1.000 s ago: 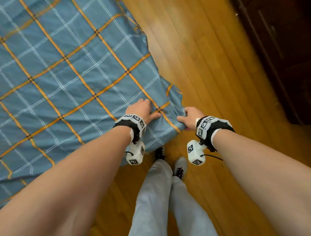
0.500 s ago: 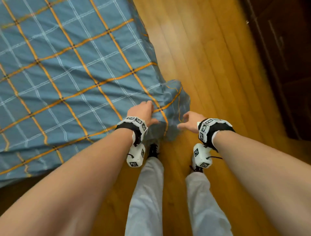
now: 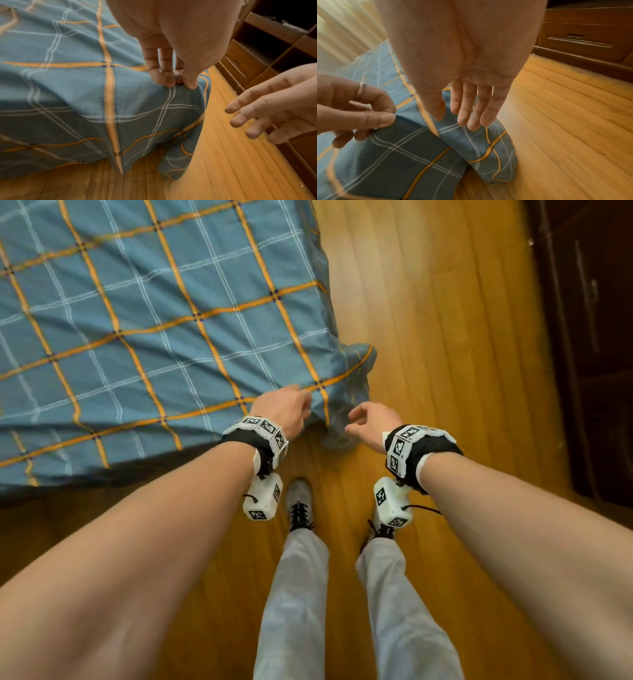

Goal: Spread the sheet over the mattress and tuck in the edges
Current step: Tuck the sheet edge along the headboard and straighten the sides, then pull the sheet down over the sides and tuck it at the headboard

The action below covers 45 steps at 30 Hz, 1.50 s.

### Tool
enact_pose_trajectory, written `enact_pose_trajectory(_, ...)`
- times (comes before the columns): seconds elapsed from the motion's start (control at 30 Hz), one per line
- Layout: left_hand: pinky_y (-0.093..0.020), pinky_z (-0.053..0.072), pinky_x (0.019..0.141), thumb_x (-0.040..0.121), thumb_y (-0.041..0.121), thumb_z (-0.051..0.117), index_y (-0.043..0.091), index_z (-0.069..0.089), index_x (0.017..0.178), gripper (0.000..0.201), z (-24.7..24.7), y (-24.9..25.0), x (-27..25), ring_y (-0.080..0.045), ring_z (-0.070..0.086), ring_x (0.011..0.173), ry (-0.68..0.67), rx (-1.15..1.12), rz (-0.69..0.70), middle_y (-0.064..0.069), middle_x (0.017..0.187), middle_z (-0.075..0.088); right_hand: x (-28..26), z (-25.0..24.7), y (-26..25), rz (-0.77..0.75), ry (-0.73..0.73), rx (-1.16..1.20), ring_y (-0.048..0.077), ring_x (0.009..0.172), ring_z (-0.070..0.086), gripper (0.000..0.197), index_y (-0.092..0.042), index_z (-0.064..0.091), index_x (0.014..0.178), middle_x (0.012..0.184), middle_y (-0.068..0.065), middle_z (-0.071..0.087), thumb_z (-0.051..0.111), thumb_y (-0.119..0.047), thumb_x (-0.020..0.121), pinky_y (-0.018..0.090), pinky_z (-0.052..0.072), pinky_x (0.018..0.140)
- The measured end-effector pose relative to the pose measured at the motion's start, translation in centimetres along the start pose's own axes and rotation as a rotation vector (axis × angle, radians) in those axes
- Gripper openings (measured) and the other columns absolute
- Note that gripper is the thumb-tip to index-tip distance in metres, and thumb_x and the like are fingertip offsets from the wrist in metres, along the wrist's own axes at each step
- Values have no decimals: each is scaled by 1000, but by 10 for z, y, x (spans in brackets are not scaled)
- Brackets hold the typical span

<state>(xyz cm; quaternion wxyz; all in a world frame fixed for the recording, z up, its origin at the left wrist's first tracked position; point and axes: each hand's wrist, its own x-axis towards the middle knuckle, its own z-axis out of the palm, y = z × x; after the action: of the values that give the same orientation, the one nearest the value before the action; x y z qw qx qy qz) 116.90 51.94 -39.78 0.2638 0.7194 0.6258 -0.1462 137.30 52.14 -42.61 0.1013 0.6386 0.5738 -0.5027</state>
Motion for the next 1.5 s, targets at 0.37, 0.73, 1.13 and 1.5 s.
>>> enact_pose_trajectory(0.37, -34, 51, 78, 88, 31, 62, 28, 60, 85, 4, 14, -16, -7, -20, 63, 87, -122, -351, -47, 3, 87, 67, 37, 6, -56, 64, 103, -101, 24, 63, 59, 46, -15, 62, 55, 55, -1, 59, 63, -51, 84, 29, 36, 52)
enact_pose_trajectory(0.73, -39, 48, 88, 92, 34, 52, 23, 51, 127, 37, -71, -61, -145, -28, 62, 108, 20, -353, -501, -4, 118, 66, -43, -49, -114, 58, 16, -368, 29, 68, 58, 43, -5, 57, 108, 89, 14, 63, 58, -44, 89, 28, 42, 55)
enact_pose_trajectory(1.13, -39, 50, 93, 91, 37, 53, 24, 56, 124, 35, -186, 2, -440, -24, 60, 110, 244, -478, -905, -2, 125, 59, -297, -91, -246, -348, -35, -533, 34, 113, 60, 55, -7, 40, 142, 128, 16, 58, 57, -31, 95, 36, 47, 90)
enact_pose_trajectory(1.5, -34, 47, 81, 92, 38, 56, 25, 61, 111, 23, -142, 43, -652, -23, 60, 101, 368, -606, -1143, 0, 114, 64, -450, -24, -261, -572, -25, -739, 33, 120, 57, 48, -9, 53, 135, 131, 14, 60, 61, -32, 93, 35, 45, 97)
